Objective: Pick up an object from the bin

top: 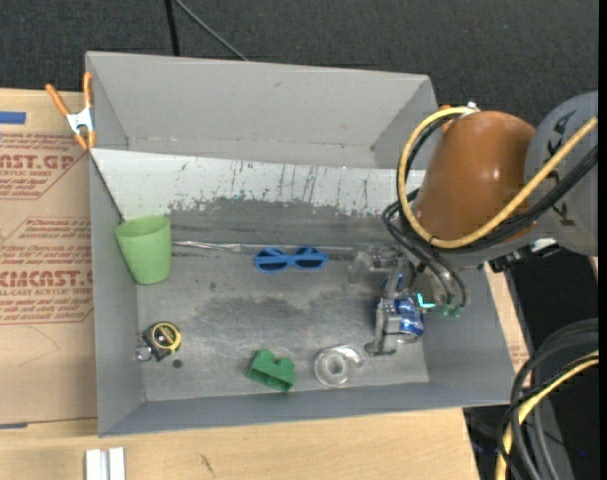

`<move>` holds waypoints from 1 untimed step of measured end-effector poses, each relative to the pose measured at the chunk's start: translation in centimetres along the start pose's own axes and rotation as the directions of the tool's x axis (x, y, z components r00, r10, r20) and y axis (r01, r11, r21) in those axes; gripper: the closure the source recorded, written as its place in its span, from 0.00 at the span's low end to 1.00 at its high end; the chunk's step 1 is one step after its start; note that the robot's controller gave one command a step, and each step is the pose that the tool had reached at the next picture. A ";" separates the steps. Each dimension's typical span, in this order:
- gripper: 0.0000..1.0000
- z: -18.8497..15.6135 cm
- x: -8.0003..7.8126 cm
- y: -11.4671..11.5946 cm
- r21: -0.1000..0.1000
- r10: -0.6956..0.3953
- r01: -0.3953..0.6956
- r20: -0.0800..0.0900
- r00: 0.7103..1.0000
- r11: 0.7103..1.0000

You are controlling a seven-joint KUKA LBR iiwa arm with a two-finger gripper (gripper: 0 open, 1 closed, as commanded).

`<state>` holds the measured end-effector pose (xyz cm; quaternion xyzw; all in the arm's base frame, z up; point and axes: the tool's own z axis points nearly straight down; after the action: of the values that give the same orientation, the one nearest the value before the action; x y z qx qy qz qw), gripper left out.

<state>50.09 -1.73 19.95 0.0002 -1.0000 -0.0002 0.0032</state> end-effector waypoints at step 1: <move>0.00 13.3 -1.6 -6.6 0.001 -0.351 0.351 0.002 0.937 0.937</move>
Offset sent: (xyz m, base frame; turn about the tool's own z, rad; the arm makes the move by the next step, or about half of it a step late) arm 0.0163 -0.0660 -0.1295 -0.3596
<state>51.57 -8.36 6.67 0.1783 -0.9840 -0.0006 0.0022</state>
